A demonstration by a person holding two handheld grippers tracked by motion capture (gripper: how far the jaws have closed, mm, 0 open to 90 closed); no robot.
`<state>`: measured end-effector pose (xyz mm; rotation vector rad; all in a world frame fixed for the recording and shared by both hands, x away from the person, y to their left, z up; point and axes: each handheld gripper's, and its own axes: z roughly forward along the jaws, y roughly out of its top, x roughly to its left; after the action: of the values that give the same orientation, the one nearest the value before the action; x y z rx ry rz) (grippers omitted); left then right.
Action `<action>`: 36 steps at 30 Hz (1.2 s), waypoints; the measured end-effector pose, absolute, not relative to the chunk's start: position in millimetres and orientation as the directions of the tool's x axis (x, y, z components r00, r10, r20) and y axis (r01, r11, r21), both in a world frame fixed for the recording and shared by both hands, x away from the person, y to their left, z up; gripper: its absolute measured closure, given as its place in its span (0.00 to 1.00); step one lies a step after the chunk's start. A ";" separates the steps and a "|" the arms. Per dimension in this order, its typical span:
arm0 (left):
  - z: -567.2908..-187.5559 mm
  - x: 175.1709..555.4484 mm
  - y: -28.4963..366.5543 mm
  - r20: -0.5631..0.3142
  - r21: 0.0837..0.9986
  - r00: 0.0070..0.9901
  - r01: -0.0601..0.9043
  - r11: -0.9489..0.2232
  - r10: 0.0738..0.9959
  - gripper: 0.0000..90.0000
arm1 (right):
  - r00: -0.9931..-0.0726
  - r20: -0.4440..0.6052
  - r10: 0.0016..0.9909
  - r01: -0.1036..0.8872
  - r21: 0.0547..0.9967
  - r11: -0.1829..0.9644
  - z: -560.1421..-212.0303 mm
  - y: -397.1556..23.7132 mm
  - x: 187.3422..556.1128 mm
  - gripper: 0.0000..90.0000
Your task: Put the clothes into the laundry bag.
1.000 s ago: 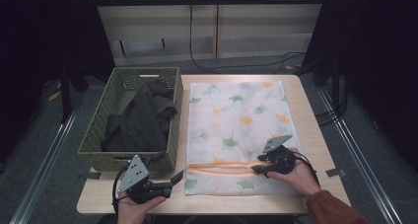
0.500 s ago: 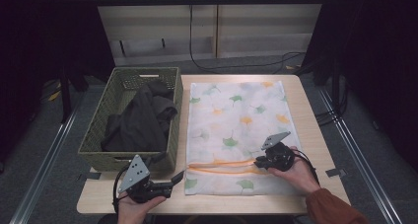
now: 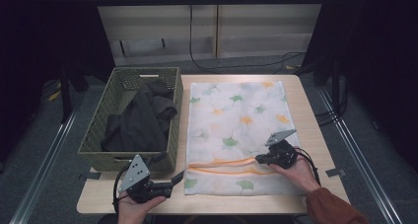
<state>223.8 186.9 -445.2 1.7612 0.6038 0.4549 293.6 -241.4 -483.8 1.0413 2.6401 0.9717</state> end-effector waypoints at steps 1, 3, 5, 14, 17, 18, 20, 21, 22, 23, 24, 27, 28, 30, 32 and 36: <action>-445.2 224.0 186.9 -0.003 0.964 0.793 0.164 -0.209 0.609 0.18 | -0.753 0.101 0.650 0.554 0.630 0.544 -484.3 -241.5 294.3 0.98; -445.4 224.0 186.7 -0.003 0.964 0.793 0.164 -0.209 0.609 0.18 | -0.753 0.102 0.650 0.551 0.639 0.537 -485.2 -240.8 295.3 0.97; -445.2 224.0 186.9 -0.003 0.964 0.793 0.164 -0.210 0.609 0.18 | -0.762 0.100 0.640 0.538 0.646 0.541 -487.4 -238.5 295.6 0.88; -445.8 224.1 186.1 -0.009 0.964 0.793 0.170 -0.206 0.609 0.18 | -0.787 0.070 0.613 0.496 0.662 0.561 -492.4 -214.4 299.4 0.43; -446.3 224.5 185.6 -0.015 0.964 0.792 0.175 -0.203 0.611 0.18 | -0.791 0.053 0.609 0.487 0.657 0.575 -493.5 -202.6 304.2 0.39; -446.3 224.5 185.6 -0.015 0.964 0.792 0.175 -0.203 0.611 0.18 | -0.791 0.053 0.609 0.487 0.657 0.575 -493.5 -202.6 304.2 0.39; -446.2 224.8 186.3 -0.009 0.963 0.798 0.168 -0.208 0.603 0.18 | -0.805 0.052 0.591 0.475 0.655 0.588 -495.3 -197.2 307.4 0.36; -446.0 224.3 186.4 -0.012 0.963 0.794 0.174 -0.208 0.608 0.18 | -0.802 0.049 0.596 0.480 0.646 0.594 -497.0 -194.1 309.5 0.34; -446.0 224.3 186.4 -0.012 0.963 0.794 0.174 -0.208 0.608 0.18 | -0.802 0.049 0.596 0.480 0.646 0.594 -497.0 -194.1 309.5 0.34; -446.0 224.5 186.6 -0.013 0.963 0.797 0.172 -0.206 0.604 0.18 | -0.802 0.042 0.596 0.481 0.638 0.601 -497.6 -193.6 310.0 0.32; -446.2 224.6 186.6 -0.014 0.964 0.798 0.172 -0.204 0.602 0.18 | -0.800 0.033 0.599 0.479 0.636 0.605 -497.7 -193.8 309.2 0.33; -446.4 224.7 185.5 -0.013 0.962 0.794 0.176 -0.209 0.608 0.18 | -0.799 0.021 0.600 0.478 0.628 0.614 -496.4 -192.7 310.8 0.40; -446.4 224.7 185.5 -0.013 0.962 0.794 0.176 -0.209 0.608 0.18 | -0.799 0.021 0.600 0.478 0.628 0.614 -496.4 -192.7 310.8 0.40; -446.3 224.2 185.6 -0.012 0.963 0.793 0.174 -0.208 0.609 0.18 | -0.794 0.036 0.606 0.495 0.617 0.612 -493.4 -195.1 312.9 0.56; -446.2 224.6 186.4 -0.011 0.962 0.797 0.173 -0.210 0.605 0.18 | -0.796 0.032 0.604 0.492 0.615 0.616 -492.8 -196.5 315.3 0.61; -446.5 225.3 186.0 -0.016 0.962 0.790 0.180 -0.206 0.612 0.18 | -0.777 0.033 0.629 0.527 0.580 0.621 -489.1 -196.2 319.6 0.73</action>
<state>225.3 186.0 -446.5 1.7664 0.6165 0.4428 319.6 -196.2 -489.1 0.9605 2.6694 0.8716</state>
